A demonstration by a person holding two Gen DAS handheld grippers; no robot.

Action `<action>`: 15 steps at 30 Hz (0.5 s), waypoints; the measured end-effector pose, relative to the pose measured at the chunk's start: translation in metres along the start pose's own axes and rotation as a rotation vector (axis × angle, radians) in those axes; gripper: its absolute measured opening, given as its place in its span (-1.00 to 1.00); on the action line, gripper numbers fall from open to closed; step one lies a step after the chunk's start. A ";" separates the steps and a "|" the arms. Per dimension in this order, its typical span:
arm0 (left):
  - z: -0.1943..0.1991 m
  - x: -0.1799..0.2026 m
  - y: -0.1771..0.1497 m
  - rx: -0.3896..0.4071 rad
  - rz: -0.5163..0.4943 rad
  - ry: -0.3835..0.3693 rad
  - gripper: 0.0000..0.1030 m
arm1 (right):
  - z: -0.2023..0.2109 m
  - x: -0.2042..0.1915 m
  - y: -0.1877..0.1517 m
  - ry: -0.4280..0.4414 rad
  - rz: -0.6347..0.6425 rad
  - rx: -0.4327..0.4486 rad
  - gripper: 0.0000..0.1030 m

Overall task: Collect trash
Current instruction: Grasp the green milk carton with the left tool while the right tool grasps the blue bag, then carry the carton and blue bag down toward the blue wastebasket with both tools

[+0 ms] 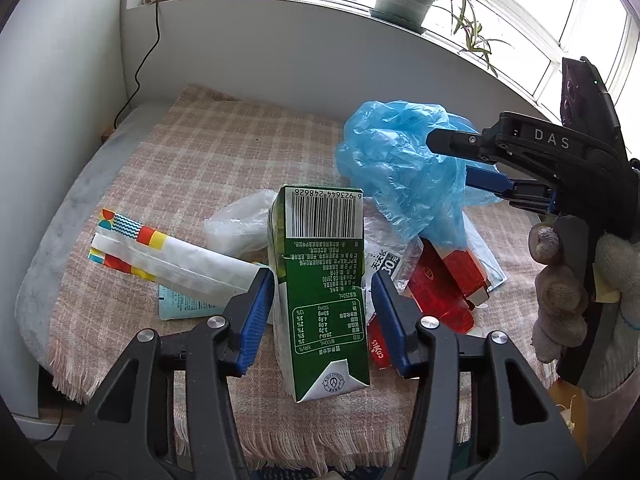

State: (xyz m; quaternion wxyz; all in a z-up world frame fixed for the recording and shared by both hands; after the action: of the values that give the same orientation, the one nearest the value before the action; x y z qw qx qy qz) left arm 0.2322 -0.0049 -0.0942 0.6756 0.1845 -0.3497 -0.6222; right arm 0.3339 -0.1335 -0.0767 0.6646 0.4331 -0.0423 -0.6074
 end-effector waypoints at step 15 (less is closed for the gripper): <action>0.001 0.003 0.003 0.031 0.005 -0.021 -0.10 | -0.003 -0.026 0.001 0.008 0.106 0.019 -0.81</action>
State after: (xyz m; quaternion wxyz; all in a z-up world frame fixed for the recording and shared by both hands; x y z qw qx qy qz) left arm 0.2336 -0.0070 -0.0904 0.6705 0.1878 -0.3668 -0.6170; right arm 0.3292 -0.1100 -0.0654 0.6919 0.4387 -0.0683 -0.5693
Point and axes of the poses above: each gripper's, at about its wrist camera, not at the fingertips, and z roughly against the way its jaws point, x to its right, y to its top, the point moved 8 cm from there along -z, roughly the way its jaws point, and after that the axes turned 6 degrees about x, right-handed, at the moved point
